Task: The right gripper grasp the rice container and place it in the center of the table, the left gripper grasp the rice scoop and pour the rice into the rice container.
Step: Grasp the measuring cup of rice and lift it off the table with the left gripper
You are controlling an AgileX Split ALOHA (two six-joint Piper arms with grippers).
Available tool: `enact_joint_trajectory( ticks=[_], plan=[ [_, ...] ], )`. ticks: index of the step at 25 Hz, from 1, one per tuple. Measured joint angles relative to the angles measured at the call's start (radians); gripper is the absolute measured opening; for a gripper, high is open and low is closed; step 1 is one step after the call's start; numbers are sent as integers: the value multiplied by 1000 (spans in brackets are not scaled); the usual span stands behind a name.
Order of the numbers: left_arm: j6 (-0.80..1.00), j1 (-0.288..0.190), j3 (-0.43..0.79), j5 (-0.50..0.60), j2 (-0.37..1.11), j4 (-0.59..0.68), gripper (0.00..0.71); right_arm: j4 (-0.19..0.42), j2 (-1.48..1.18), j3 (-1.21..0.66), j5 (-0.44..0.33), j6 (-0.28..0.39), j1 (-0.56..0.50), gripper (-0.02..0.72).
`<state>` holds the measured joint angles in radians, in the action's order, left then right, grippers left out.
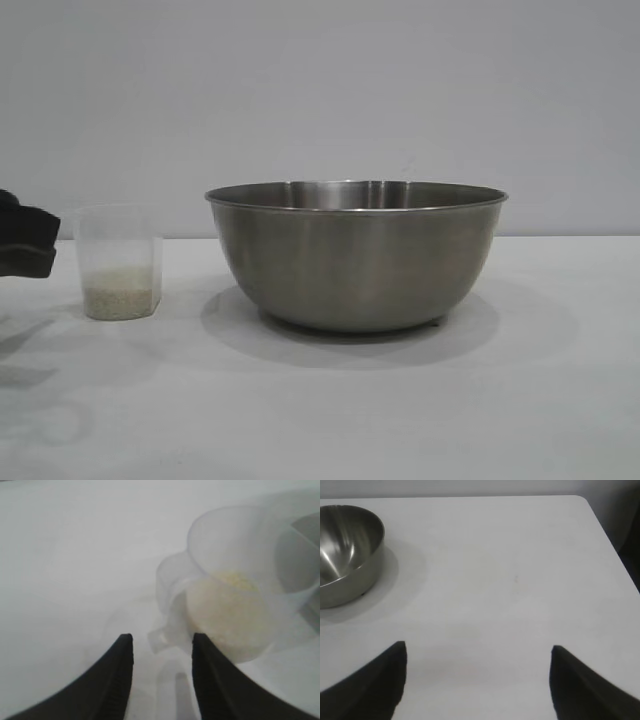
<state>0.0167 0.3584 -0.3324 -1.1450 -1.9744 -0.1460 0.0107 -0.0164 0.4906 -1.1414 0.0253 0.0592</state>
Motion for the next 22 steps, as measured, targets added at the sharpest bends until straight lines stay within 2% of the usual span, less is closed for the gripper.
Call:
enact_joint_trajectory(
  ticks=[22],
  plan=[
    [-30, 0, -141, 0, -99, -42, 248, 0, 0, 0, 0, -2, 0, 505]
  ],
)
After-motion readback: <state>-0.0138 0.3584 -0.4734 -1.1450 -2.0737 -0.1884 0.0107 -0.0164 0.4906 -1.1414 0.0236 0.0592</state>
